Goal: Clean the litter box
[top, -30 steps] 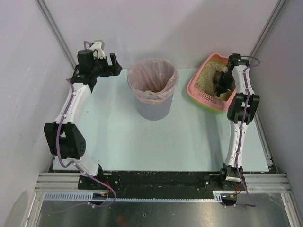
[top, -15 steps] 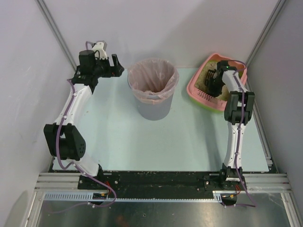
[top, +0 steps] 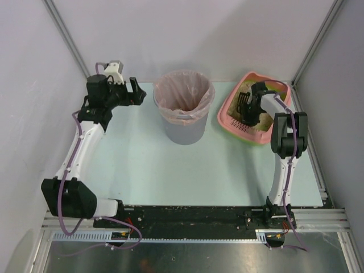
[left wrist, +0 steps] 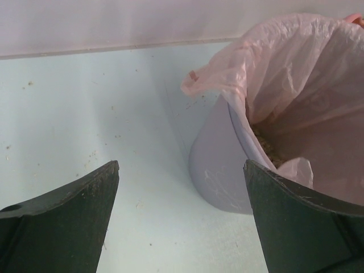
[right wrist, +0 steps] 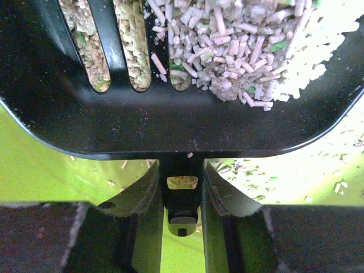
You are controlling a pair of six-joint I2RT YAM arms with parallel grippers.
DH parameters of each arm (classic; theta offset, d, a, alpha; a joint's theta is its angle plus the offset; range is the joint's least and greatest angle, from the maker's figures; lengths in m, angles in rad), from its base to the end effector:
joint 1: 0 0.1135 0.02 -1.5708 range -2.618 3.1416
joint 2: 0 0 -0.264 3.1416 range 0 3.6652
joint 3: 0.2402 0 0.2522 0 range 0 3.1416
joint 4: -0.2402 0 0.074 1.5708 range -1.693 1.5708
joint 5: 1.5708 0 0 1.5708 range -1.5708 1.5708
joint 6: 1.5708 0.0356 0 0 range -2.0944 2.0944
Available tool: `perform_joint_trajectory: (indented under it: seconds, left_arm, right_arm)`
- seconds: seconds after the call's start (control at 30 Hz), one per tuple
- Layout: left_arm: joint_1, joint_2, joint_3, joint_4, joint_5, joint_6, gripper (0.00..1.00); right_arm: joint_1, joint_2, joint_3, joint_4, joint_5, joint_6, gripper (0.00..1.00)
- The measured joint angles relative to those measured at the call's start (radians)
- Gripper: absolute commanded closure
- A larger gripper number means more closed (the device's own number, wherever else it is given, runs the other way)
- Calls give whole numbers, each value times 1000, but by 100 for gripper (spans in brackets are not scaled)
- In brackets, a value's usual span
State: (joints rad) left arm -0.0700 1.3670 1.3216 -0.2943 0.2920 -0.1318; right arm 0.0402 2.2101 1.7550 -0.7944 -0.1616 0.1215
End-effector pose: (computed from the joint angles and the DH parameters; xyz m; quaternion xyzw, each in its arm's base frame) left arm 0.3144 -0.0323 0.3848 0.0590 0.8100 -0.1757 0.5564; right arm 0.4578 0.0241 0.1680 0.0271 0.9836 0.0923 0.1525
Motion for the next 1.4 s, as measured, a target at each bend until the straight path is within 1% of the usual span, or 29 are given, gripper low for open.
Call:
perform_joint_trajectory:
  seconds: [0.2, 0.3, 0.43, 0.53, 0.73, 0.83, 0.9, 1.0, 1.13, 1.4]
  left_arm:
    - [0, -76, -111, -2, 0, 0, 5]
    - [0, -100, -151, -4, 0, -1, 5]
    - [0, -132, -188, -7, 0, -2, 5]
    - [0, -145, -202, -6, 1, -5, 5]
    - [0, -142, -204, -6, 0, -2, 5]
    - [0, -122, -190, -7, -1, 6, 5]
    - [0, -101, -170, -7, -1, 10, 5]
    - [-2, -82, -150, -5, -1, 10, 5]
    - [-6, -82, -149, -4, 0, 10, 5]
    - [-8, -83, -149, -4, 0, 11, 4]
  right_arm:
    - [64, -150, -231, 25, -23, 9, 100]
    - [96, -200, -293, 0, -33, 14, 100]
    - [129, -267, -351, -60, -44, 27, 100]
    - [132, -328, -368, -121, -45, 41, 100]
    - [77, -467, -369, -229, -31, 50, 100]
    - [52, -474, -359, -282, -25, 44, 100]
    - [54, -470, -359, -333, -23, 41, 100]
    - [58, -465, -359, -357, -25, 42, 100]
    - [84, -448, -359, -348, -29, 53, 100]
    - [201, -372, -352, -276, 14, 143, 100]
